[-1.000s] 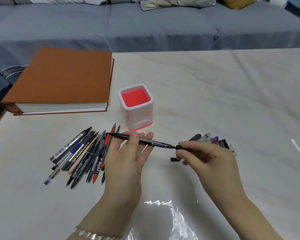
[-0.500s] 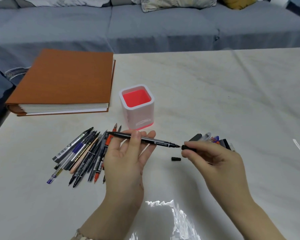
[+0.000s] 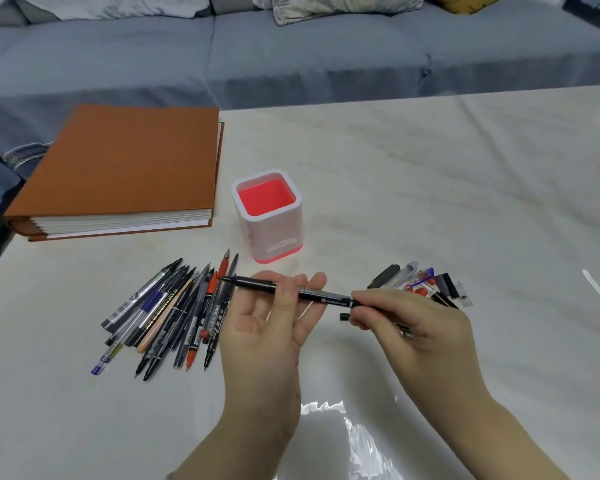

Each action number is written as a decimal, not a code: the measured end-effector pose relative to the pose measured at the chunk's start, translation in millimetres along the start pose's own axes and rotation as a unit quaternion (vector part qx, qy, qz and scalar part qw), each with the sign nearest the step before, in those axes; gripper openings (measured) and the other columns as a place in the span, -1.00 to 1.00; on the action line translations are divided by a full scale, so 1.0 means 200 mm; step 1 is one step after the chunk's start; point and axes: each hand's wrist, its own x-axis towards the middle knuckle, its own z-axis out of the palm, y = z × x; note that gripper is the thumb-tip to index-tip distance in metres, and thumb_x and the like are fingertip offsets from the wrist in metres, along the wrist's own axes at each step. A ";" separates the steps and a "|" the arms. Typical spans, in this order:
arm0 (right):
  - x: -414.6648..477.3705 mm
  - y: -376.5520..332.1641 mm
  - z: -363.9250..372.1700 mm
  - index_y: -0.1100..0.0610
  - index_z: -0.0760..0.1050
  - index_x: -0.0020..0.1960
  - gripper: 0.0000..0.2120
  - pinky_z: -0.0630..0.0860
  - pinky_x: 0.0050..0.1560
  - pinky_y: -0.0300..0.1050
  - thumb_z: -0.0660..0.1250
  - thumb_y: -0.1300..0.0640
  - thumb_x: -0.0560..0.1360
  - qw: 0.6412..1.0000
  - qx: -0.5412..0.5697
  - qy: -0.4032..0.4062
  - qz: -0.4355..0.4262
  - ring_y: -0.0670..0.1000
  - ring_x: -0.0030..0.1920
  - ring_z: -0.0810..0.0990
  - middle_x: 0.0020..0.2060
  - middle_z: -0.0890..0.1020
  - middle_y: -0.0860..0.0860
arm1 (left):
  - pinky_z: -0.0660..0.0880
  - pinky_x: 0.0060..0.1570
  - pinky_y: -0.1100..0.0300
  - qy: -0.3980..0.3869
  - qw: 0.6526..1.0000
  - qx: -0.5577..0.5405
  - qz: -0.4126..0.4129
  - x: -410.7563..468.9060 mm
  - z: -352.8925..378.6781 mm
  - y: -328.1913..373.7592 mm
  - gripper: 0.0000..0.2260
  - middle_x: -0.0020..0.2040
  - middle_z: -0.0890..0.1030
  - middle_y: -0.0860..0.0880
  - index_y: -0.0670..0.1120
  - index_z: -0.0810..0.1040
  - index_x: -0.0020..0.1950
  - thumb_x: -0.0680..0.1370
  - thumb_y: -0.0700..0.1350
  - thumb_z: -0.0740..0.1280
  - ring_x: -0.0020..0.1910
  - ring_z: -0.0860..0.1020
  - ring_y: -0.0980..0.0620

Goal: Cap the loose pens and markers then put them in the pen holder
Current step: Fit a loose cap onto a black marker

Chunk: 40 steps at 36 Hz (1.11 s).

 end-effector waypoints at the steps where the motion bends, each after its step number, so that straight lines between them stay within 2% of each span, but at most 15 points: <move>1: -0.01 0.00 0.01 0.17 0.63 -0.13 -0.84 0.46 -0.18 -0.47 0.31 0.13 0.39 1.000 -0.010 0.008 -0.008 -0.24 -0.26 0.59 -0.33 0.60 -0.19 | 0.57 -0.31 0.30 0.001 1.000 0.003 0.001 0.00 0.00 0.00 -0.91 -0.28 0.65 0.01 -0.11 0.47 -0.18 0.35 -0.14 0.28 -0.17 0.68 0.04; 5: -0.02 0.01 0.03 0.16 0.63 -0.14 -0.85 0.47 -0.19 -0.45 0.30 0.14 0.40 0.999 -0.024 0.018 -0.009 -0.20 -0.29 0.59 -0.34 0.58 -0.18 | 0.57 -0.32 0.31 0.001 1.000 0.016 -0.001 0.01 -0.02 -0.01 -0.89 -0.29 0.65 0.03 -0.12 0.48 -0.17 0.35 -0.12 0.28 -0.17 0.68 0.05; 7: -0.02 0.01 0.03 0.06 0.62 -0.18 -0.91 0.45 -0.26 -0.47 0.34 0.12 0.37 0.998 0.040 0.003 0.057 -0.21 -0.35 0.60 -0.42 0.58 -0.25 | 0.57 -0.32 0.31 -0.006 1.000 0.026 -0.003 0.02 -0.03 -0.01 -0.87 -0.28 0.65 0.01 -0.13 0.47 -0.19 0.32 -0.11 0.29 -0.17 0.68 0.05; 8: -0.02 0.01 0.03 0.01 0.61 -0.22 -0.93 0.45 -0.30 -0.46 0.37 0.16 0.36 0.990 0.096 -0.005 0.106 -0.19 -0.41 0.59 -0.49 0.58 -0.22 | 0.57 -0.32 0.31 -0.013 0.999 0.031 -0.004 0.02 -0.04 -0.01 -0.87 -0.28 0.65 0.00 -0.13 0.47 -0.20 0.32 -0.12 0.29 -0.17 0.68 0.04; 9: -0.02 0.01 0.03 0.01 0.60 -0.25 -0.87 0.45 -0.33 -0.42 0.40 0.24 0.37 0.975 0.155 -0.015 0.155 -0.16 -0.46 0.57 -0.52 0.58 -0.17 | 0.57 -0.32 0.31 -0.021 0.999 0.037 -0.004 0.03 -0.04 -0.01 -0.88 -0.29 0.65 -0.01 -0.13 0.46 -0.21 0.31 -0.12 0.29 -0.18 0.68 0.04; 11: -0.02 0.01 0.02 0.11 0.60 -0.27 -0.78 0.44 -0.43 -0.33 0.31 0.37 0.44 0.940 0.249 -0.043 0.228 -0.10 -0.56 0.49 -0.55 0.55 -0.06 | 0.57 -0.32 0.31 -0.043 0.998 0.043 -0.009 0.04 -0.05 -0.01 -0.88 -0.31 0.65 -0.02 -0.11 0.46 -0.21 0.30 -0.11 0.29 -0.19 0.68 0.05; 12: -0.02 0.01 0.02 0.15 0.59 -0.29 -0.75 0.42 -0.47 -0.31 0.25 0.38 0.47 0.925 0.278 -0.057 0.253 -0.07 -0.58 0.45 -0.57 0.52 -0.03 | 0.57 -0.31 0.30 -0.058 0.997 0.046 -0.012 0.05 -0.05 -0.01 -0.88 -0.31 0.65 -0.01 -0.11 0.46 -0.20 0.30 -0.12 0.29 -0.19 0.68 0.05; 15: -0.01 0.02 0.01 0.14 0.55 -0.38 -0.67 0.41 -0.50 -0.28 0.20 0.31 0.51 0.896 0.319 -0.100 0.294 -0.05 -0.58 0.42 -0.58 0.47 -0.01 | 0.58 -0.28 0.29 -0.094 0.993 0.062 -0.021 0.08 -0.05 -0.01 -0.88 -0.32 0.64 0.00 -0.11 0.45 -0.18 0.33 -0.13 0.28 -0.18 0.68 0.04; 18: 0.00 0.01 0.03 0.12 0.57 -0.33 -0.72 0.45 -0.50 -0.28 0.24 0.35 0.48 0.896 0.306 -0.108 0.304 -0.07 -0.56 0.49 -0.56 0.54 0.00 | 0.58 -0.30 0.28 -0.074 0.994 0.072 -0.032 0.12 -0.06 -0.02 -0.93 -0.31 0.63 -0.03 -0.11 0.49 -0.19 0.37 -0.15 0.28 -0.22 0.68 0.05; 21: -0.03 0.01 0.05 0.06 0.59 -0.26 -0.75 0.47 -0.42 -0.33 0.29 0.35 0.46 0.919 0.252 -0.105 0.285 -0.12 -0.52 0.52 -0.53 0.59 -0.05 | 0.59 -0.32 0.28 -0.047 0.995 0.082 -0.044 0.13 -0.08 -0.03 -0.94 -0.31 0.64 -0.02 -0.13 0.50 -0.18 0.48 -0.22 0.25 -0.23 0.68 0.05; 25: -0.09 0.03 0.06 -0.06 0.59 -0.26 -0.72 0.44 -0.33 -0.44 0.33 0.30 0.45 0.953 0.168 -0.094 0.232 -0.16 -0.47 0.54 -0.52 0.58 -0.15 | 0.58 -0.33 0.30 -0.012 0.994 0.081 -0.078 0.12 -0.12 -0.07 -0.93 -0.34 0.67 0.02 -0.16 0.49 -0.11 0.52 -0.24 0.22 -0.23 0.68 0.06; 28: -0.13 0.06 0.09 0.06 0.63 -0.15 -0.89 0.40 -0.28 -0.52 0.32 0.13 0.44 0.985 0.042 -0.087 0.142 -0.14 -0.37 0.56 -0.47 0.57 -0.11 | 0.60 -0.32 0.28 0.018 0.990 0.069 -0.120 0.12 -0.13 -0.09 -0.93 -0.28 0.66 -0.04 -0.19 0.48 -0.09 0.53 -0.25 0.22 -0.25 0.68 0.07; 31: -0.16 0.10 0.10 0.11 0.61 -0.10 -0.77 0.40 -0.27 -0.52 0.22 0.04 0.43 0.992 -0.005 -0.082 0.093 -0.14 -0.35 0.54 -0.43 0.61 -0.04 | 0.62 -0.29 0.24 0.039 0.987 0.068 -0.142 0.11 -0.13 -0.11 -0.93 -0.18 0.61 -0.11 -0.21 0.49 -0.11 0.54 -0.26 0.22 -0.28 0.68 0.07; 37: -0.15 0.14 0.11 0.15 0.59 -0.09 -0.76 0.45 -0.31 -0.29 0.19 0.06 0.48 0.993 -0.077 -0.083 0.014 -0.08 -0.32 0.49 -0.44 0.59 0.00 | 0.62 -0.27 0.21 0.081 0.983 0.055 -0.153 0.11 -0.11 -0.13 -0.90 -0.18 0.60 -0.14 -0.23 0.49 -0.16 0.54 -0.28 0.23 -0.34 0.67 0.07; 40: -0.14 0.15 0.08 0.23 0.60 -0.09 -0.56 0.40 -0.19 -0.38 0.06 -0.03 0.57 0.992 -0.100 -0.076 -0.022 -0.09 -0.25 0.48 -0.36 0.65 0.02 | 0.61 -0.37 0.26 0.159 0.979 0.038 -0.123 0.19 -0.15 -0.10 -0.85 -0.19 0.58 -0.15 -0.22 0.42 -0.22 0.56 -0.27 0.21 -0.42 0.64 0.13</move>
